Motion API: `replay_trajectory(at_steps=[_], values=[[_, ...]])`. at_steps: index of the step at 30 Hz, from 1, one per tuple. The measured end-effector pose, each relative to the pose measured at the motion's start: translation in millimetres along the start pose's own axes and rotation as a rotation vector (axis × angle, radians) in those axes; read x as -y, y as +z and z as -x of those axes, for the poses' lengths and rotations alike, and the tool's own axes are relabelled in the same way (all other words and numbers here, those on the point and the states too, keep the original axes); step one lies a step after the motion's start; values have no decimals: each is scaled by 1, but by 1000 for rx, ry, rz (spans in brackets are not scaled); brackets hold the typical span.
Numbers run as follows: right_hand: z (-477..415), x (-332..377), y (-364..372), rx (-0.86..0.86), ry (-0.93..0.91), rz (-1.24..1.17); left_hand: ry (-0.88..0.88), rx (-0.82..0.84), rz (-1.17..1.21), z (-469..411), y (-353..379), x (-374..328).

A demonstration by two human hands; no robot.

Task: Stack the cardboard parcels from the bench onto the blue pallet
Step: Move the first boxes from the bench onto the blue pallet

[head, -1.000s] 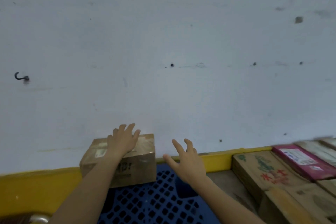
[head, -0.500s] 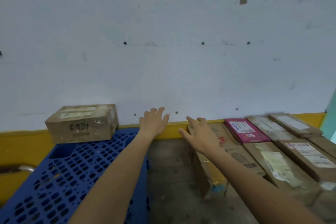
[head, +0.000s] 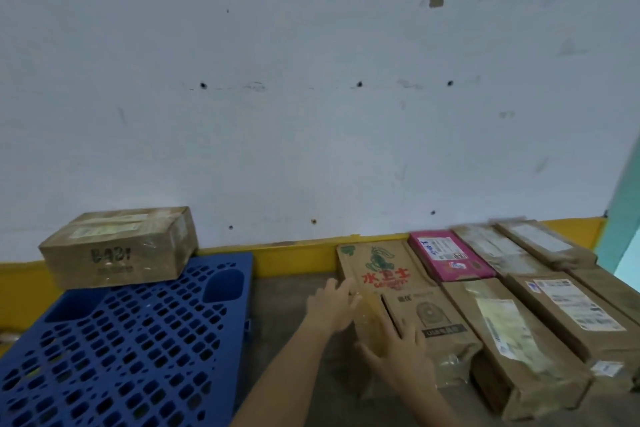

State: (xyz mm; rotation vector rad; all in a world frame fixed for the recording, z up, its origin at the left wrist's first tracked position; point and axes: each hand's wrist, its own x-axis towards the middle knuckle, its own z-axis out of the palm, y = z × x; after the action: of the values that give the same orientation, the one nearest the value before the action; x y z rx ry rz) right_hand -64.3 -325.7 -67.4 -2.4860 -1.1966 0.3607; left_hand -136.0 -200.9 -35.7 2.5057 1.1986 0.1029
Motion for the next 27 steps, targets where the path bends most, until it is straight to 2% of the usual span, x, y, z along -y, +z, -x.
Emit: replay_trajectory(at_steps=[5,11,15,21,27], values=[[-3,3,24,95,78,25,-24,109,6,-27,21,4],[1,-2,43,-37,51,123,8,153,32,-59,36,6],[-2,-9,47,-81,-3,69,34,147,59,-71,50,-2],[0,-10,40,-115,-44,3,24,70,142,-66,48,-6],[6,29,15,-247,-172,-27,51,-61,106,-43,-15,1]])
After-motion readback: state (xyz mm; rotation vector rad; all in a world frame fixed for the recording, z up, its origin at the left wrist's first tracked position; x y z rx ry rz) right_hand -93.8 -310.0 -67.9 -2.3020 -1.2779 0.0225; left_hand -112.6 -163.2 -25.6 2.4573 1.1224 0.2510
